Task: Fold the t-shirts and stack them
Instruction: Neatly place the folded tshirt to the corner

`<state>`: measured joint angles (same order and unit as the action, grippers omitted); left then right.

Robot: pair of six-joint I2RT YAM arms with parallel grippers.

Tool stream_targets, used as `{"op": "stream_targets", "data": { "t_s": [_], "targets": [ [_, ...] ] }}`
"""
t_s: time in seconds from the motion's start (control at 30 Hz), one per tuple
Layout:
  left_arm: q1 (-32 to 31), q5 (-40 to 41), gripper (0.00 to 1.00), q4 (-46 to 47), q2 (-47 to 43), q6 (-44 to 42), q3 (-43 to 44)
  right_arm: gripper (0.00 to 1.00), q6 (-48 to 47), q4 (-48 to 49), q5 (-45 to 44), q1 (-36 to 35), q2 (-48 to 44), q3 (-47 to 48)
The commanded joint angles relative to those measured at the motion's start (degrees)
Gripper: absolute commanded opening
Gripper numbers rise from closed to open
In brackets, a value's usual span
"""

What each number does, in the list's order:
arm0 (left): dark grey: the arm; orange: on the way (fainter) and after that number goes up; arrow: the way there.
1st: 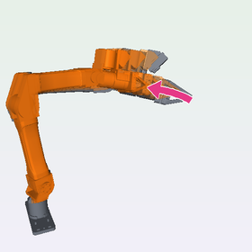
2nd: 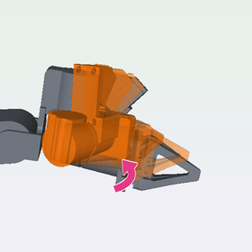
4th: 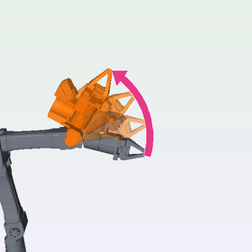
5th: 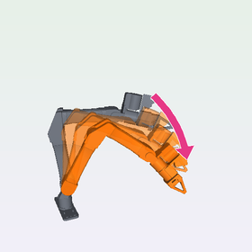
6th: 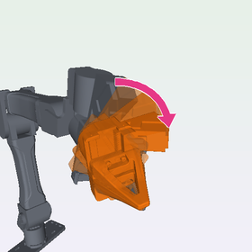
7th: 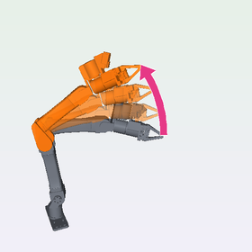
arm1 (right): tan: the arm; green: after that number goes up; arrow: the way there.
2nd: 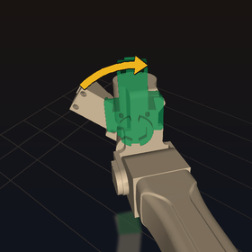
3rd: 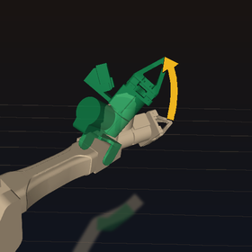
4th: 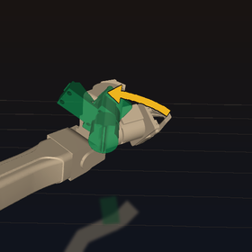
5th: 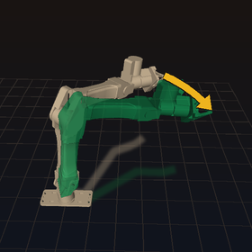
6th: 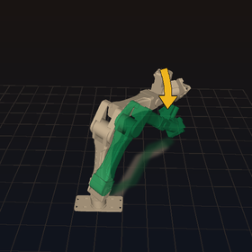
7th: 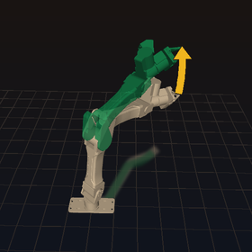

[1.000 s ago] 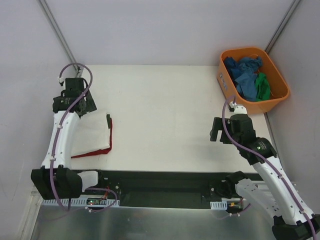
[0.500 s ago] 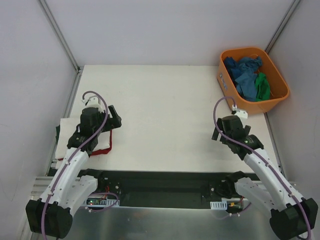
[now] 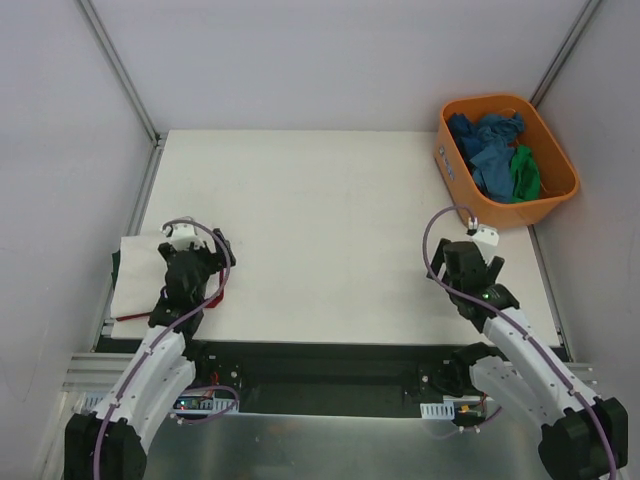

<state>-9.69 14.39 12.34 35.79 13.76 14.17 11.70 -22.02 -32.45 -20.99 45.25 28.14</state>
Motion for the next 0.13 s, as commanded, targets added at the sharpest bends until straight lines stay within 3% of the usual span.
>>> {"op": "stream_targets", "data": {
  "t_s": [0.0, 0.1],
  "targets": [
    [-0.06, 2.14, 0.99, 19.54, 0.50, -11.80, -6.52, 0.97, -2.47, 6.19, -4.02, 0.25, -4.37, -2.65],
    [-0.06, 0.81, 0.99, 25.00, 3.49, -11.74, -8.72, 0.97, -3.09, 9.35, -3.59, 0.25, -7.62, -4.84]
  ]
}}
